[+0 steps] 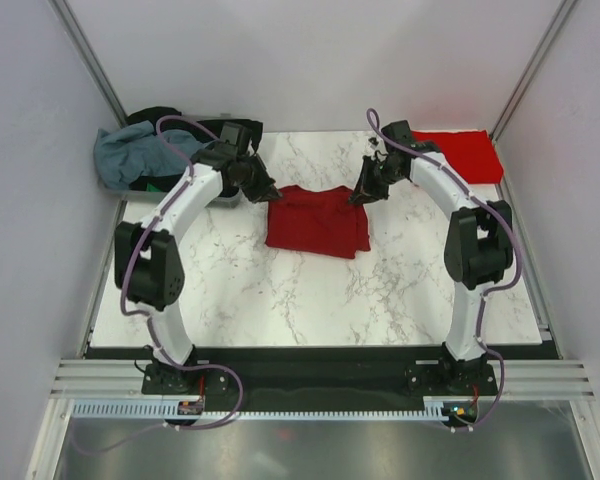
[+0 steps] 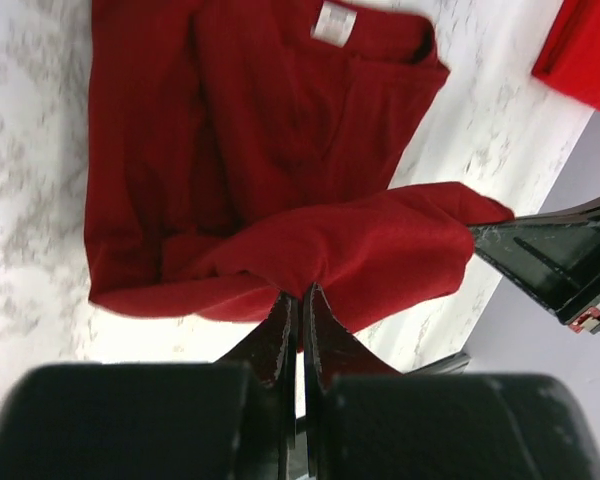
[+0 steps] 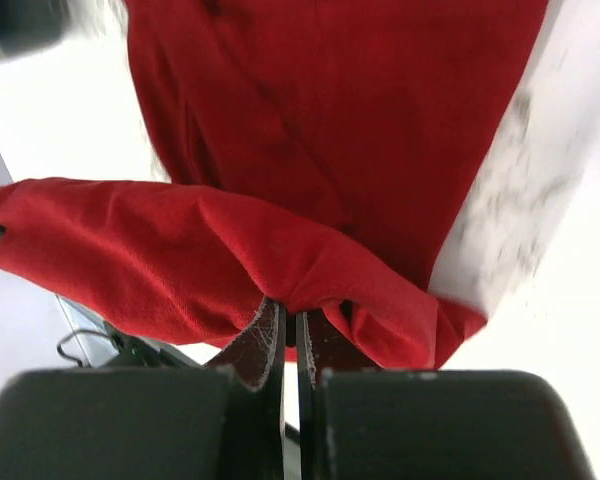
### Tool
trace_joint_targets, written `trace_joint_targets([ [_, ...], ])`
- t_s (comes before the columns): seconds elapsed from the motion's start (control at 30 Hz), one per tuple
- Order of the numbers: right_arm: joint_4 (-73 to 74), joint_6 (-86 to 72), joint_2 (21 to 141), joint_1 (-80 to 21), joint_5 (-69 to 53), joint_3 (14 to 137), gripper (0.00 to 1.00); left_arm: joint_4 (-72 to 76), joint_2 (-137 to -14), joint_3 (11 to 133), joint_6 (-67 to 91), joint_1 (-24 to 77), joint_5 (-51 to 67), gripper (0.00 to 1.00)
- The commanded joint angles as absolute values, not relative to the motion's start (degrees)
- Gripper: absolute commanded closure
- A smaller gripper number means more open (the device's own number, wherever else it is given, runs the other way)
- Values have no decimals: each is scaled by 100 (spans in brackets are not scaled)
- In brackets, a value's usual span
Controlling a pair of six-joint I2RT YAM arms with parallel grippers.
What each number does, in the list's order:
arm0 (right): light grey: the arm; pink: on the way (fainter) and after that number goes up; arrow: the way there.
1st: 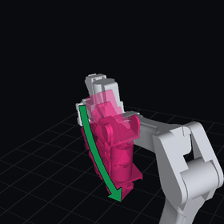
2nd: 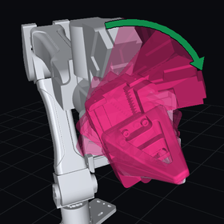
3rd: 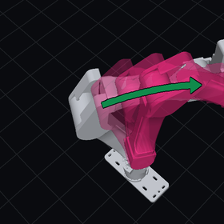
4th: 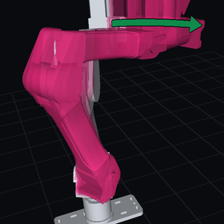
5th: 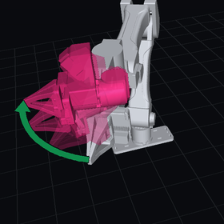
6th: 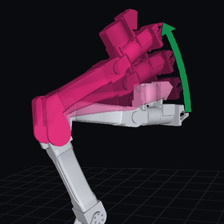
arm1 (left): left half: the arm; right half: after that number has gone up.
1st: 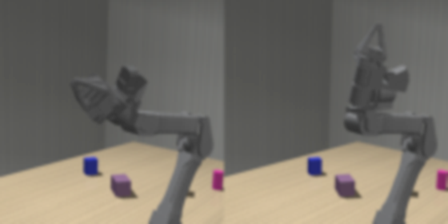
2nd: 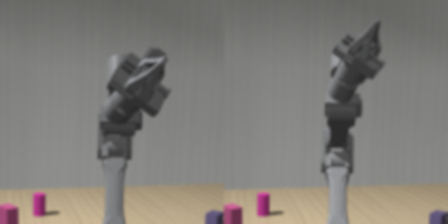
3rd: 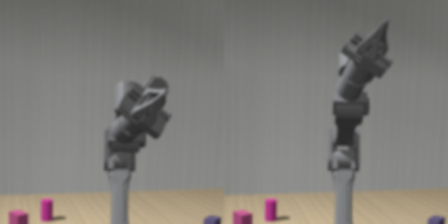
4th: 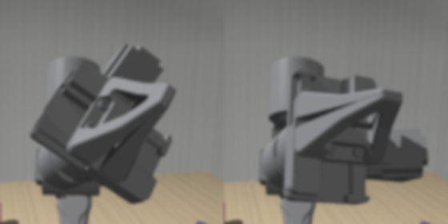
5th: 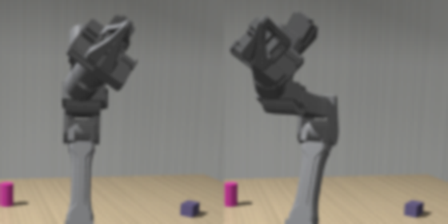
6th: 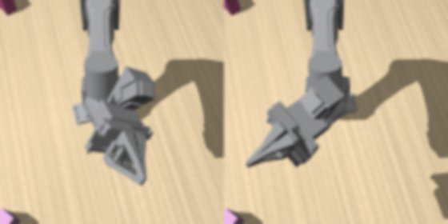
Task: Fold and stack the t-shirts
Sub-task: Fold the tshirt
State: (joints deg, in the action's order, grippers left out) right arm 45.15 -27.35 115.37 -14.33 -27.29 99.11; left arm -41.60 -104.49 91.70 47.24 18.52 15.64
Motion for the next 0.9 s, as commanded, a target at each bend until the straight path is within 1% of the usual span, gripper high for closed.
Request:
trace_joint_targets([
  [0.0, 4553, -2672, 12187, -1310, -2987, 10798, 100, -4139, -11178, 9948, 4360, 1583, 1889, 98],
  [0.07, 4588, -2742, 12531, -1283, -3102, 11187, 100, -4175, -11503, 10414, 4351, 1503, 1942, 98],
  [0.2, 4667, -2918, 13534, -1204, -3138, 12408, 100, -4279, -12661, 11301, 4280, 1292, 2170, 98],
  [0.23, 4667, -2988, 13692, -1178, -3138, 12636, 100, -4298, -12883, 11712, 4298, 1248, 2258, 96],
  [0.27, 4667, -3049, 13980, -1134, -3138, 13022, 96, -4298, -13067, 11925, 4333, 1187, 2485, 93],
  [0.3, 4667, -3119, 14105, -1116, -3155, 13199, 90, -4298, -13426, 12144, 4324, 1178, 2574, 85],
  [0.33, 4667, -3146, 14211, -1108, -3260, 13366, 63, -4420, -13586, 12616, 4324, 1160, 2662, 63],
  [0.37, 4667, -3207, 14308, -1081, -3269, 13629, 46, -4517, -13692, 12856, 4342, 1143, 2785, 52],
  [0.4, 4667, -3208, 14396, -1072, -3287, 13745, 31, -4578, -13789, 13067, 4342, 1125, 2838, 44],
  [0.43, 4667, -3191, 14379, -1064, -3322, 13842, 14, -4684, -13790, 13330, 4350, 1116, 2830, 30],
  [0.47, 4632, -3147, 14283, -1046, -3348, 13921, 10, -4693, -13703, 13359, 4385, 1108, 2778, 26],
  [0.53, 4571, -3077, 14046, -1037, -3287, 13861, 7, -4693, -13309, 13290, 4386, 1107, 2707, 22],
  [0.63, 4194, -3059, 13230, -1046, -3252, 13116, 7, -4693, -12816, 12940, 4316, 1134, 2514, 22],
  [0.67, 3870, -3076, 12723, -1081, -3287, 12469, 8, -4702, -12484, 12816, 4246, 1177, 2374, 22],
  [0.73, 3578, -3146, 12280, -1142, -3331, 11807, 10, -4693, -12122, 12317, 4175, 1230, 2216, 22],
  [0.77, 3299, -3155, 11922, -1247, -3375, 11195, 11, -4693, -11816, 12139, 4079, 1335, 2032, 22],
  [0.83, 3016, -3260, 11664, -1388, -3524, 10611, 14, -4685, -11585, 11605, 3999, 1458, 1882, 22],
  [0.87, 2762, -3278, 11506, -1545, -3577, 10104, 16, -4676, -11488, 11428, 3956, 1529, 1803, 22],
])
